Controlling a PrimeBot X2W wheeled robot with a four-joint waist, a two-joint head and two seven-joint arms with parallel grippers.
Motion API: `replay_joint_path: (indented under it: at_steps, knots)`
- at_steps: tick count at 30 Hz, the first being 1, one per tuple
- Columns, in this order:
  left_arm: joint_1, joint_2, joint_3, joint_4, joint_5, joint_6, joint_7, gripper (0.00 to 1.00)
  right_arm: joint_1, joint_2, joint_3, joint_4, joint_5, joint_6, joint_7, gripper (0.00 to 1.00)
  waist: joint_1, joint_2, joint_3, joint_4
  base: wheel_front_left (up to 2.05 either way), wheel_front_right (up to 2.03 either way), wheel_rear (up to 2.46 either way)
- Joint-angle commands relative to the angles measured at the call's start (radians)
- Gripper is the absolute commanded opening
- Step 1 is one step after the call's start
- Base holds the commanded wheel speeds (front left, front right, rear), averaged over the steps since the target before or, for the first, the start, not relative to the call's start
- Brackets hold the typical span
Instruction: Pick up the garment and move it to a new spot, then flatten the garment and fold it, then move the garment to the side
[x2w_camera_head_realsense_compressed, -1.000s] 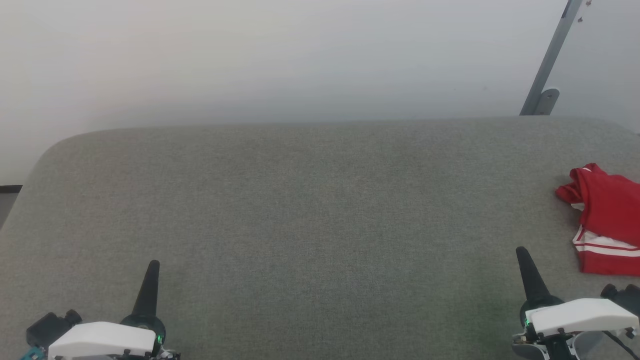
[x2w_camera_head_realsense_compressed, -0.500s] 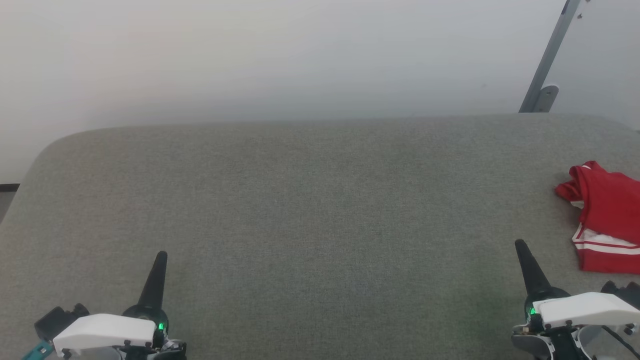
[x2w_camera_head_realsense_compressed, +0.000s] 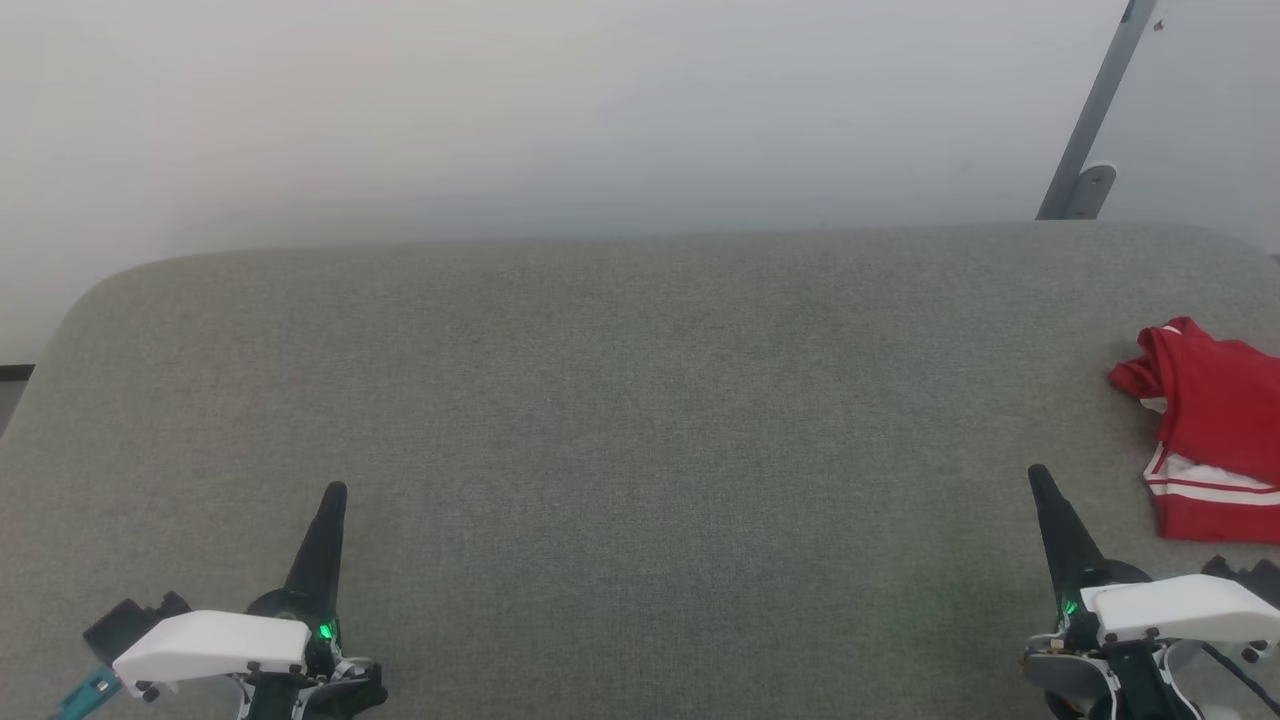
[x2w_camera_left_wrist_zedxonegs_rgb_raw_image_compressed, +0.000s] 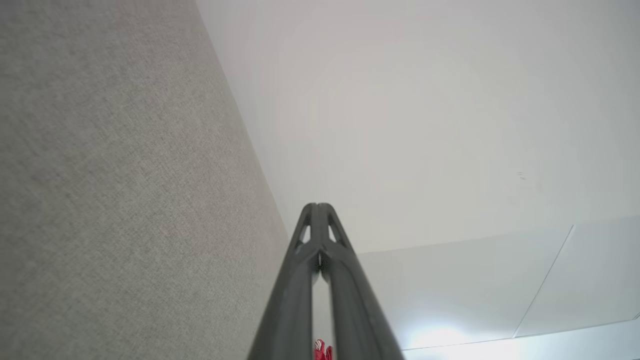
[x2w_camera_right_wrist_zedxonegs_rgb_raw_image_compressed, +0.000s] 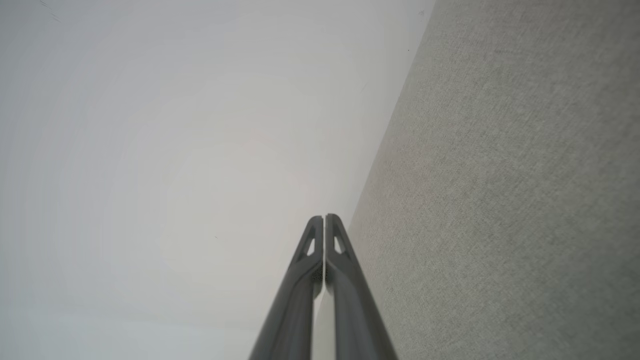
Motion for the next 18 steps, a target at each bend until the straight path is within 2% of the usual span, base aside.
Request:
replay_joint_path:
  at_steps: [1,18]
  knots:
    - [-0.019,-0.003,0.003,-0.001,-0.026,-0.003,0.007,0.00,-0.016,0.003,-0.003,-0.007,0.026,0.000,0.006,0.00,0.0000,0.0000,0.001,0.000,0.00,0.00,0.00]
    - [-0.045,-0.022,0.003,0.006,-0.119,-0.003,0.037,0.00,-0.032,0.005,-0.007,-0.005,0.152,0.000,0.037,0.00,0.0000,0.0000,0.009,-0.004,0.00,0.00,0.00]
